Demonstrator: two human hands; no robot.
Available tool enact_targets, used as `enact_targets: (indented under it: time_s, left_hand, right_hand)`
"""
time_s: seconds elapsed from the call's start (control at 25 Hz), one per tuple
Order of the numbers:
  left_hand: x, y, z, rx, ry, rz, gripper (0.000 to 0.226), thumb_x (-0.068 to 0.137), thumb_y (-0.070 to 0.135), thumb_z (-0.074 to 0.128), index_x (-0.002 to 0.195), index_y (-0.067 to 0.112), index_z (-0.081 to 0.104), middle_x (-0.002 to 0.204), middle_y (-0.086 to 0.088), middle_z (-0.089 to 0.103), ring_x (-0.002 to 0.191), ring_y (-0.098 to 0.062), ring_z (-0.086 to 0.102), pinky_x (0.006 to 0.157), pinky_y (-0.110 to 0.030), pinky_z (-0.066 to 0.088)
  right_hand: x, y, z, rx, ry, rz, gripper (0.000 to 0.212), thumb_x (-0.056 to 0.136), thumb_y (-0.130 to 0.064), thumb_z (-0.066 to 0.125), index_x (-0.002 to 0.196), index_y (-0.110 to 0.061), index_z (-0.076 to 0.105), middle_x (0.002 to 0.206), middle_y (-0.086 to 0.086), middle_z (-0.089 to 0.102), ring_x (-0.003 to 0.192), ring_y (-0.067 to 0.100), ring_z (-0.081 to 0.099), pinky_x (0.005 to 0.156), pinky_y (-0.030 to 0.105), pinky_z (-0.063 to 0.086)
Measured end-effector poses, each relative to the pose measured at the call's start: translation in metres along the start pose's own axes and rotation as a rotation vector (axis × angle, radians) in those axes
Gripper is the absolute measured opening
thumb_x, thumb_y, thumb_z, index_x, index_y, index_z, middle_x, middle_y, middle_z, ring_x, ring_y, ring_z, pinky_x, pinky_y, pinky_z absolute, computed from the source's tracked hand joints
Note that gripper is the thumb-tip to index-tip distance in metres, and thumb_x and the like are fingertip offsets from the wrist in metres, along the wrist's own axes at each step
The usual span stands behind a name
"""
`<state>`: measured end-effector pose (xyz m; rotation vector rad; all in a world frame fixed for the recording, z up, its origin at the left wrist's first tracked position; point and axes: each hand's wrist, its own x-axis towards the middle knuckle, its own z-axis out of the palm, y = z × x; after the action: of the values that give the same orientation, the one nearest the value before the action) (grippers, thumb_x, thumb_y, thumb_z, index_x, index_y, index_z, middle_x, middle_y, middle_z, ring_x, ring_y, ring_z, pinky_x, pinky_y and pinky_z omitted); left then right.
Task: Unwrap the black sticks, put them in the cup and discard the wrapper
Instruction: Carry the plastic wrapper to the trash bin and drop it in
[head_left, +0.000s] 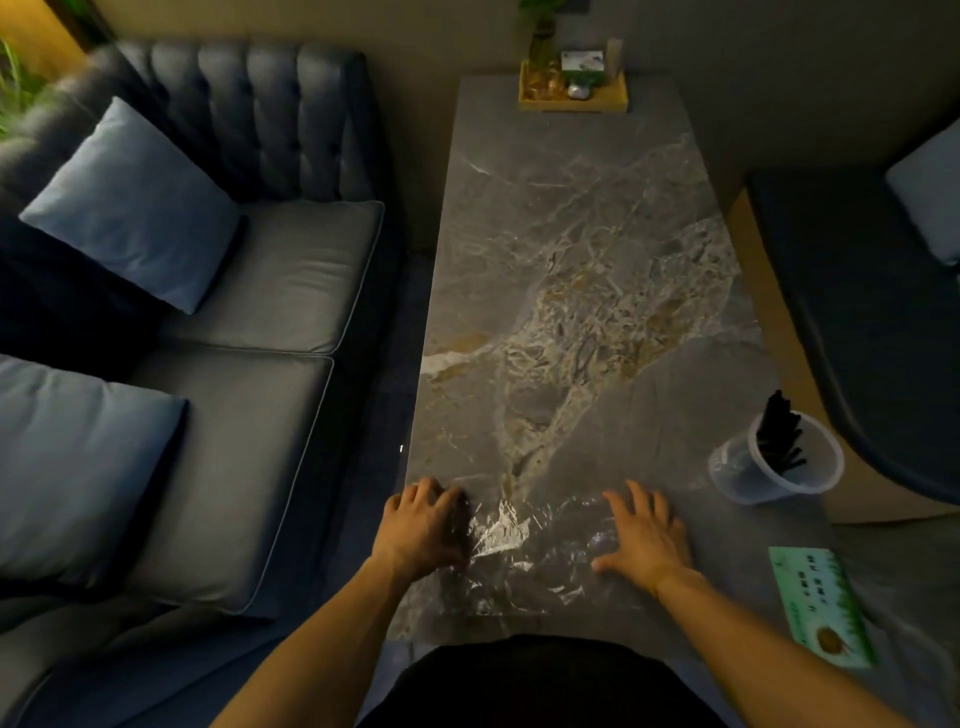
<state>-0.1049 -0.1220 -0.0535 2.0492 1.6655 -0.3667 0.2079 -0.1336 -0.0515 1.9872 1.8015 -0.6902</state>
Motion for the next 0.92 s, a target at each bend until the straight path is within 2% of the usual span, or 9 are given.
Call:
enact_targets:
  time_s: [0.12,0.24,0.28,0.36,0.48,0.6,0.76,0.84,0.92]
  left_hand:
    - [0.001,-0.003,0.004,0.045,0.004,-0.003,0.092,0.059,0.065,0.071,0.139,0.042,0.031,0.131,0.000,0.044,0.123,-0.027,0.043,0.103,-0.046,0.035]
    - [0.003,-0.006,0.004,0.073,0.017,0.001,0.089,0.056,0.070,0.066,0.135,0.043,0.035,0.126,0.005,0.051,0.120,-0.025,0.043,0.100,-0.044,0.029]
    - [0.004,-0.008,0.003,0.051,0.021,0.002,0.087,0.055,0.071,0.065,0.133,0.045,0.037,0.124,0.006,0.052,0.119,-0.025,0.043,0.100,-0.044,0.027]
    - [0.004,-0.011,0.001,0.002,0.024,0.011,0.081,0.055,0.074,0.060,0.129,0.047,0.040,0.122,0.009,0.054,0.118,-0.023,0.043,0.099,-0.044,0.026]
    - [0.008,-0.008,-0.008,-0.071,-0.003,0.064,0.076,0.056,0.078,0.052,0.124,0.045,0.048,0.119,0.010,0.054,0.115,-0.020,0.044,0.098,-0.042,0.028]
    - [0.020,0.015,-0.024,-0.244,-0.076,0.167,0.052,0.066,0.060,0.070,0.110,0.036,0.058,0.108,0.011,0.058,0.103,-0.015,0.055,0.091,-0.034,0.041]
    - [0.035,0.075,-0.038,-0.467,-0.188,0.361,0.028,0.072,0.033,0.078,0.095,0.023,0.066,0.086,0.008,0.068,0.080,-0.011,0.063,0.077,-0.035,0.054]
    - [0.035,0.109,-0.043,-0.548,-0.234,0.445,0.013,0.077,0.025,0.077,0.084,0.025,0.066,0.076,0.008,0.062,0.071,-0.008,0.057,0.075,-0.034,0.052]
    - [0.033,0.137,-0.043,-0.615,-0.270,0.479,0.013,0.080,0.022,0.076,0.076,0.029,0.066,0.070,0.010,0.060,0.065,-0.002,0.054,0.070,-0.026,0.049]
  right_hand:
    - [-0.002,0.000,0.005,0.051,0.092,0.017,0.078,0.063,-0.056,0.076,0.126,-0.027,0.041,0.148,0.003,0.027,0.132,0.030,0.028,0.104,0.045,0.037]
    - [-0.003,0.001,0.008,0.206,0.188,0.038,0.035,0.070,-0.045,0.075,0.092,-0.028,0.053,0.114,-0.006,0.049,0.112,0.027,0.044,0.091,0.040,0.042]
    - [-0.003,0.001,0.007,0.330,0.198,0.059,0.025,0.072,-0.039,0.075,0.080,-0.028,0.053,0.100,-0.006,0.052,0.105,0.027,0.049,0.087,0.039,0.044]
    - [-0.005,0.001,0.003,0.714,0.143,0.083,0.031,0.076,-0.022,0.077,0.065,-0.023,0.048,0.077,0.000,0.054,0.082,0.025,0.054,0.077,0.037,0.046]
    - [-0.018,0.006,-0.014,1.182,0.072,0.035,0.030,0.076,0.002,0.075,0.069,-0.014,0.050,0.068,0.005,0.053,0.070,0.015,0.049,0.069,0.024,0.046]
    - [-0.040,0.018,-0.031,1.278,0.081,0.001,0.020,0.076,-0.001,0.076,0.085,-0.011,0.061,0.081,0.001,0.069,0.076,0.010,0.063,0.070,0.017,0.053]
    - [-0.072,0.035,-0.044,1.340,0.148,-0.005,0.023,0.077,-0.003,0.076,0.088,-0.022,0.068,0.084,0.001,0.074,0.077,0.016,0.071,0.071,0.026,0.058]
    - [-0.085,0.047,-0.047,1.359,0.170,0.004,0.022,0.078,-0.005,0.076,0.090,-0.022,0.070,0.082,0.003,0.075,0.077,0.017,0.073,0.069,0.025,0.059]
    - [-0.103,0.067,-0.045,1.391,0.200,0.067,0.021,0.077,-0.006,0.077,0.092,-0.018,0.070,0.087,0.011,0.075,0.081,0.025,0.074,0.074,0.033,0.060]
